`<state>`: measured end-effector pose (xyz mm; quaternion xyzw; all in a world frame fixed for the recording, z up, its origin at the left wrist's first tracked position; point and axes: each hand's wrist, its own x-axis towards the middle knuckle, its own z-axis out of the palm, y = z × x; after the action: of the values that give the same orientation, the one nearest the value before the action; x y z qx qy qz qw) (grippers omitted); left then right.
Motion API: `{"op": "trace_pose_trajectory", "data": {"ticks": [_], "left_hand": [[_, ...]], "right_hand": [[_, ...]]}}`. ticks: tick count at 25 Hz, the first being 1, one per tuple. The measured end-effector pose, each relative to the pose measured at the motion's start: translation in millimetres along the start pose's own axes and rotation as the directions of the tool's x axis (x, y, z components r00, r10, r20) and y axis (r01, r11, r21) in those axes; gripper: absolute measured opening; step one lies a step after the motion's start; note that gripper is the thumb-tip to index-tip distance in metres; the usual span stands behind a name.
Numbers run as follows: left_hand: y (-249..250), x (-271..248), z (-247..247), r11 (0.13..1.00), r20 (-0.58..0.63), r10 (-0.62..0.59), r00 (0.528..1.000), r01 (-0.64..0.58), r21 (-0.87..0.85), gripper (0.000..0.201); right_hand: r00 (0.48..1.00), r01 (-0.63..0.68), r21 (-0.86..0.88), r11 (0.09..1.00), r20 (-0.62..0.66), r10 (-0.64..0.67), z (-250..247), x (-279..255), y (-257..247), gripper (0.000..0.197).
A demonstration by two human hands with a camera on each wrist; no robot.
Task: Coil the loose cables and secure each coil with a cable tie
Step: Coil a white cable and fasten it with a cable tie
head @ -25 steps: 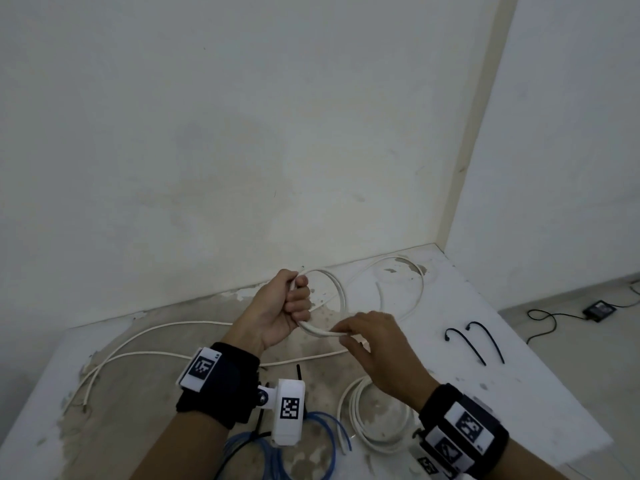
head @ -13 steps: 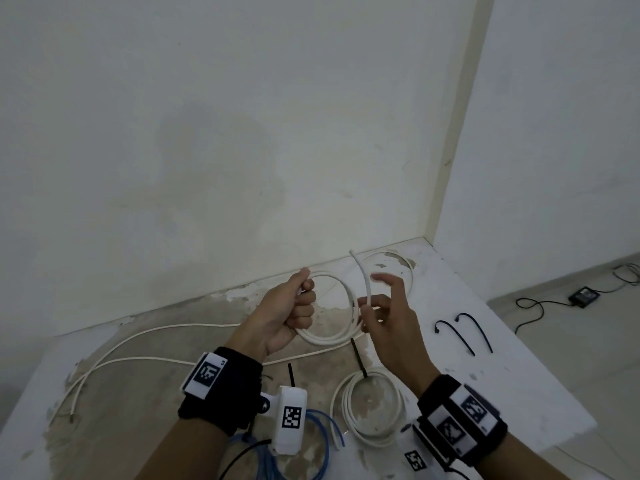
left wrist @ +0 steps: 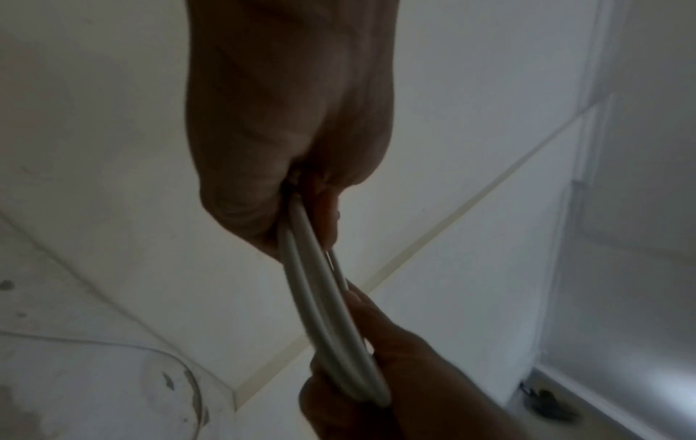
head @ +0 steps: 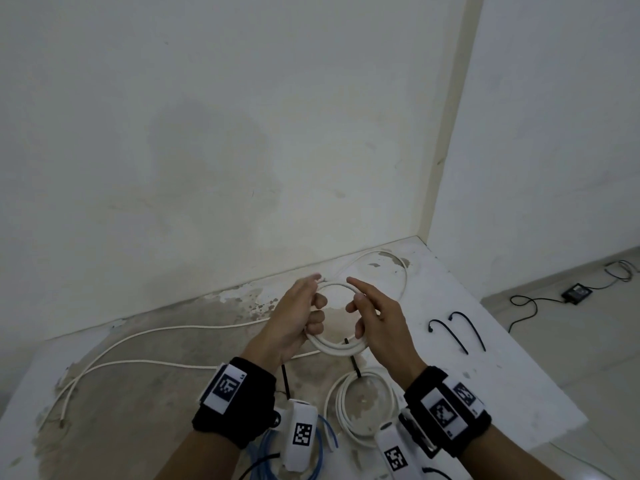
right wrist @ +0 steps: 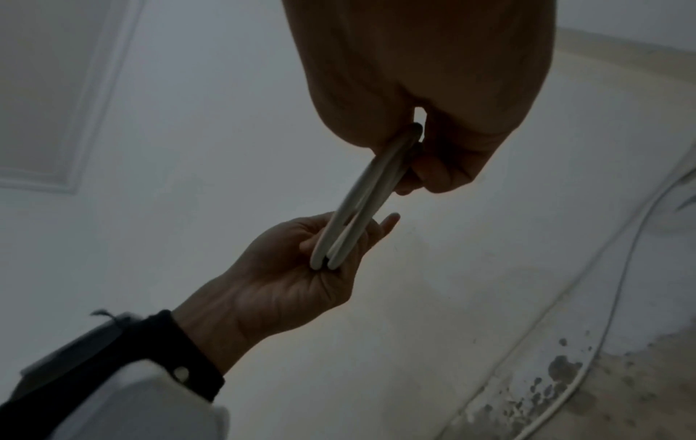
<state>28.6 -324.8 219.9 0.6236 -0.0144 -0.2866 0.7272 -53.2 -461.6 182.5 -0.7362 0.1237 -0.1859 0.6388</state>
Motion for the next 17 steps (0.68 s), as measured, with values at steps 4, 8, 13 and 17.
{"op": "trace_pose_trajectory", "data": {"ticks": [4,8,13,17], "left_hand": [[-9.5,3.8,2.1,0.903,-0.011,0.234,0.972,-0.213,0.373,0.025],[-17.3,8.6,13.4,0.891,-0.175,0.391,0.903,-0.325,0.316,0.022],[-17.3,15.5,21.4,0.964,-0.341,0.193,0.92,-0.242,-0.109,0.024],[-33.5,6.1,18.2,0.973,-0.256,0.225,0.94,-0.205,0.101,0.023]], "right_hand": [[1.0,0.016,-0.038,0.999,0.019,-0.015,-3.2,5.3,1.5,0.031],[0.993,-0.118,0.201,0.972,0.053,0.11,0.0,5.7,-4.6,0.03],[0.892,-0.424,0.803,0.419,0.291,0.346,16.5,5.2,-16.7,0.041],[0.901,-0.414,0.693,0.59,0.22,0.374,4.2,24.6,-23.5,0.046]]}}
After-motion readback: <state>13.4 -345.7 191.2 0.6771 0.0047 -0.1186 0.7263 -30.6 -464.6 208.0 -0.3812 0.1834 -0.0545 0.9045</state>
